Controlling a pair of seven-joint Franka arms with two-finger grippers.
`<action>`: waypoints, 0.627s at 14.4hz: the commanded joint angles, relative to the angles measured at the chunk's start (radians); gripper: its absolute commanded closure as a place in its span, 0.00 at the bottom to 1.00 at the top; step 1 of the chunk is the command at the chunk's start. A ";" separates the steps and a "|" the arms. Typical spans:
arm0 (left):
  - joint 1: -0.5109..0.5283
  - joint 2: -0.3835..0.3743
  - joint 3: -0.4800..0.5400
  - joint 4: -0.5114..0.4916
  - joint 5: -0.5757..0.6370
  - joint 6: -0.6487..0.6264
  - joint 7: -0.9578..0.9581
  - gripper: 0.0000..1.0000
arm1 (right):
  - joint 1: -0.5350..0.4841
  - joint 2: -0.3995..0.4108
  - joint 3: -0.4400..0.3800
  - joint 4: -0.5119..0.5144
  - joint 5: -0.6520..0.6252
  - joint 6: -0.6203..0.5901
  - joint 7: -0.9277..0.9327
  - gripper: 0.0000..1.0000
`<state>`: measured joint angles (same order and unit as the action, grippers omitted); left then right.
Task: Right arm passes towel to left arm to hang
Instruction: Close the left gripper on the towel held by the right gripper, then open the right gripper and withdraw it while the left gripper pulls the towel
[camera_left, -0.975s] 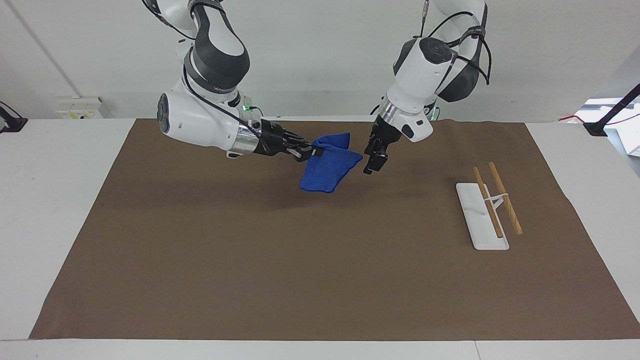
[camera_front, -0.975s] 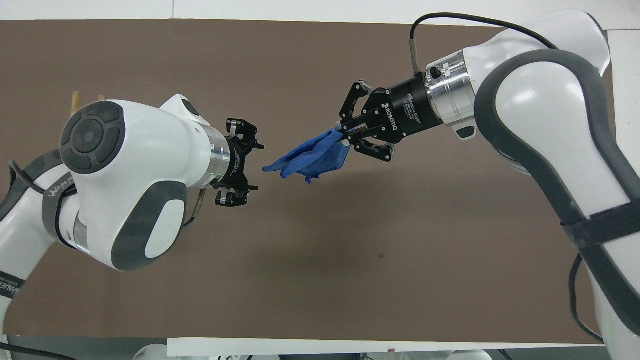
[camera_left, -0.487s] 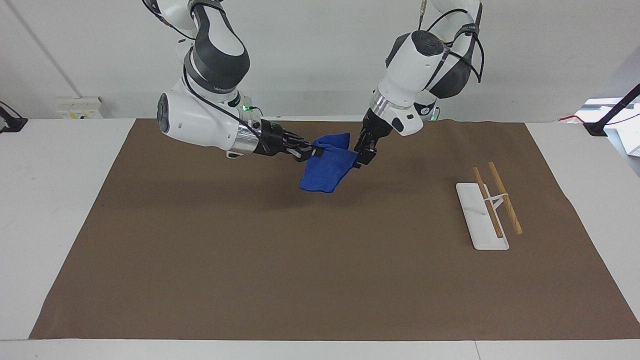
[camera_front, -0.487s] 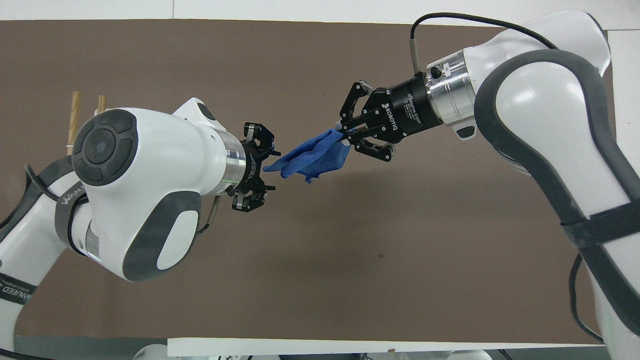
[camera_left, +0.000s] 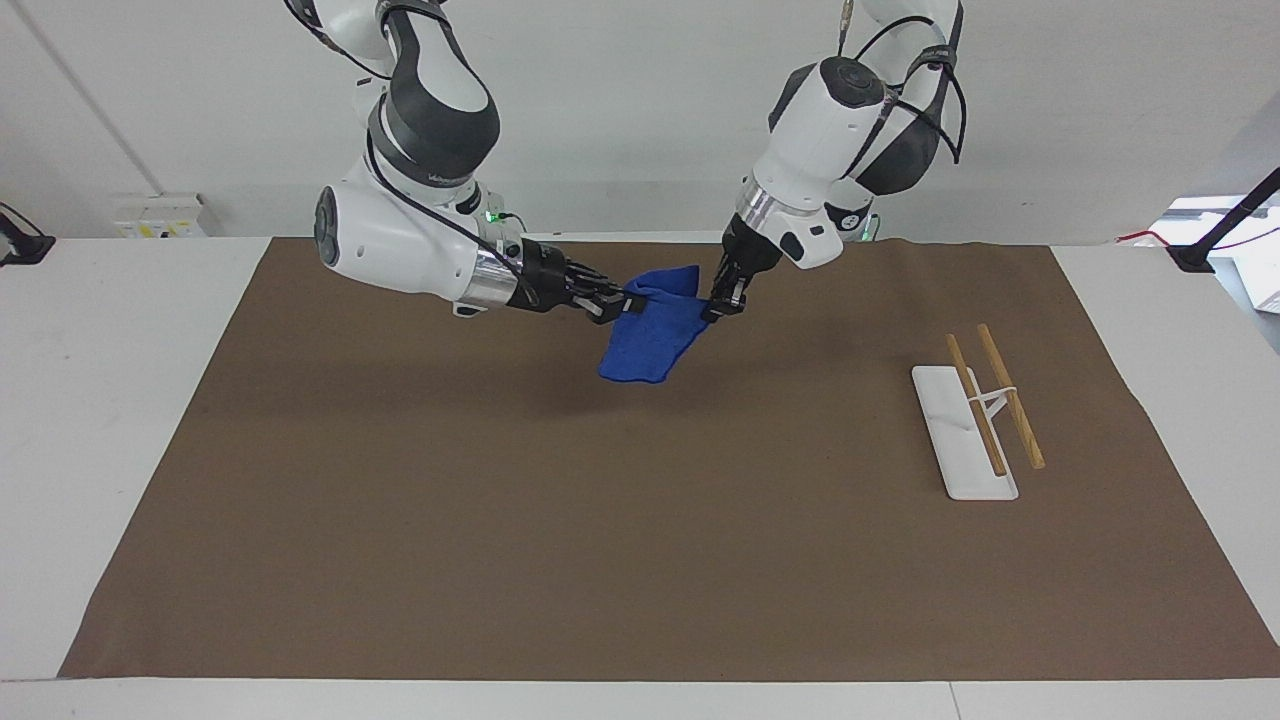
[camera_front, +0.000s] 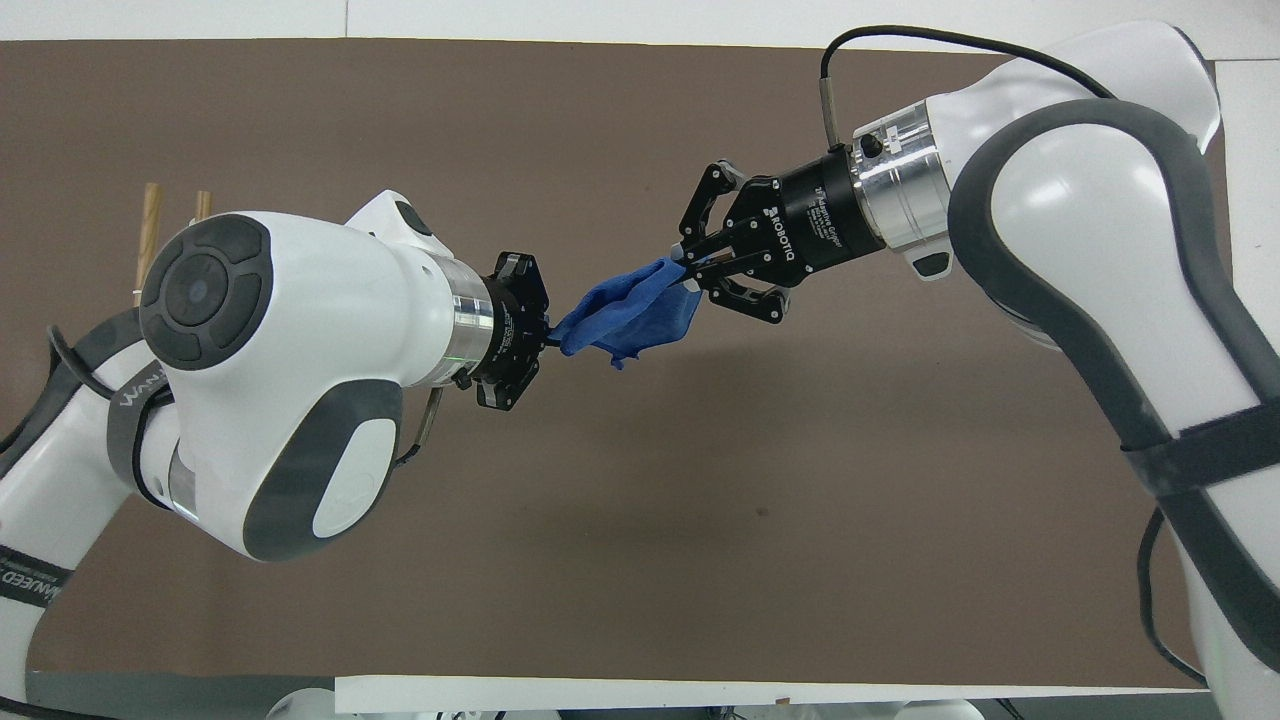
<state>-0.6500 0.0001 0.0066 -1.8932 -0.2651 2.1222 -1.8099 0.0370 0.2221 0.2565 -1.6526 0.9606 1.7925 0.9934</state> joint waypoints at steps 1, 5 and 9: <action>-0.002 0.031 0.013 0.057 0.071 -0.001 0.065 1.00 | -0.002 -0.018 0.004 -0.027 0.027 0.024 0.013 0.95; 0.038 0.024 0.018 0.107 0.113 -0.033 0.280 1.00 | -0.008 -0.024 -0.002 -0.012 -0.020 0.024 -0.047 0.00; 0.119 -0.017 0.020 0.149 0.131 -0.124 0.414 1.00 | -0.028 -0.084 -0.013 -0.004 -0.405 0.019 -0.341 0.00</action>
<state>-0.5706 0.0113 0.0269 -1.7755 -0.1601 2.0809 -1.4598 0.0247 0.1902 0.2406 -1.6448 0.7159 1.8074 0.7809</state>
